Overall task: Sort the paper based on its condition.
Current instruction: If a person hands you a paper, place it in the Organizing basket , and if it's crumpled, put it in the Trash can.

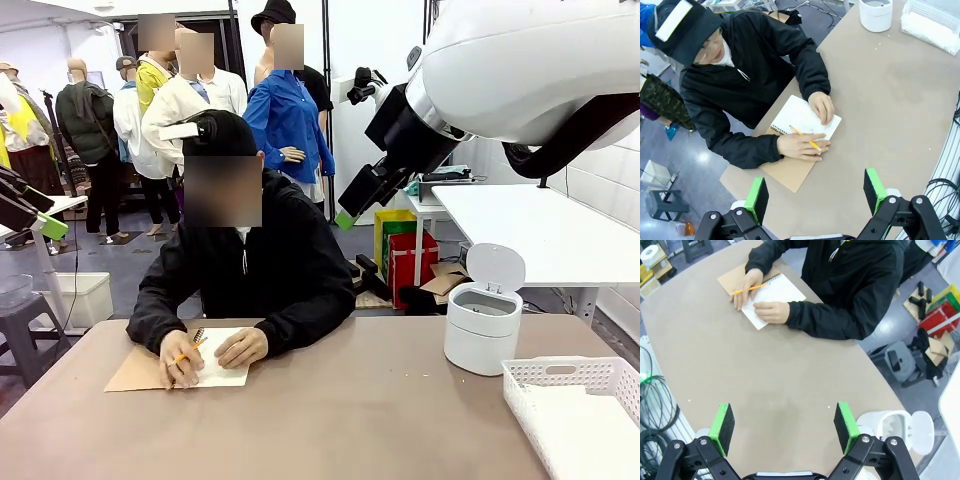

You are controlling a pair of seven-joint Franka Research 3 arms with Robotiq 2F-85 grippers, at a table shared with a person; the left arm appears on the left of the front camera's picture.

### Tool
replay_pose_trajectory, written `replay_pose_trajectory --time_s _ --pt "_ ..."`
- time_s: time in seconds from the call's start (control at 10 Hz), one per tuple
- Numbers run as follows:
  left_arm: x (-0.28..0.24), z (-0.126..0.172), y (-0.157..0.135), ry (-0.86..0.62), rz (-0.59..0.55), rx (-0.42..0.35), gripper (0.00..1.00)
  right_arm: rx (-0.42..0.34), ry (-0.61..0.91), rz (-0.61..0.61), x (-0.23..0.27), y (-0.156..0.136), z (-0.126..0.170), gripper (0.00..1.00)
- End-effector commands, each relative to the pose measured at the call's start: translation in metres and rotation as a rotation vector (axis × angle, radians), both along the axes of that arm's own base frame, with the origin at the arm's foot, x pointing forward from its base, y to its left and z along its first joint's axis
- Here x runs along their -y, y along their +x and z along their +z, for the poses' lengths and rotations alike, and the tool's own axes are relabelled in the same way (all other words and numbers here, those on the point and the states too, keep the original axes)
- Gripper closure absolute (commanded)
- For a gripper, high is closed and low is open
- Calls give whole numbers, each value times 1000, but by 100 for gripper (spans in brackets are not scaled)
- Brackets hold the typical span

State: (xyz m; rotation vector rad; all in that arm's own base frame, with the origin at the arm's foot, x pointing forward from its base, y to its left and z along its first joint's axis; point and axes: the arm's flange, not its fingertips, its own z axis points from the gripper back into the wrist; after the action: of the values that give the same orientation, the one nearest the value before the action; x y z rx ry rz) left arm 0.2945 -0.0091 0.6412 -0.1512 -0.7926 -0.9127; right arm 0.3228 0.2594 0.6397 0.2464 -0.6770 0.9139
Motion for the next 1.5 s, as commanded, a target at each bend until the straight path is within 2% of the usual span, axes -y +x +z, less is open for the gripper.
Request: replay_pose_trajectory --time_s 0.0,1.4 --pt "-1 1 1 -2 7 10 0 0 1 0 0 0 0 0" --pt "-1 1 1 -2 7 10 0 0 1 0 0 0 0 0"
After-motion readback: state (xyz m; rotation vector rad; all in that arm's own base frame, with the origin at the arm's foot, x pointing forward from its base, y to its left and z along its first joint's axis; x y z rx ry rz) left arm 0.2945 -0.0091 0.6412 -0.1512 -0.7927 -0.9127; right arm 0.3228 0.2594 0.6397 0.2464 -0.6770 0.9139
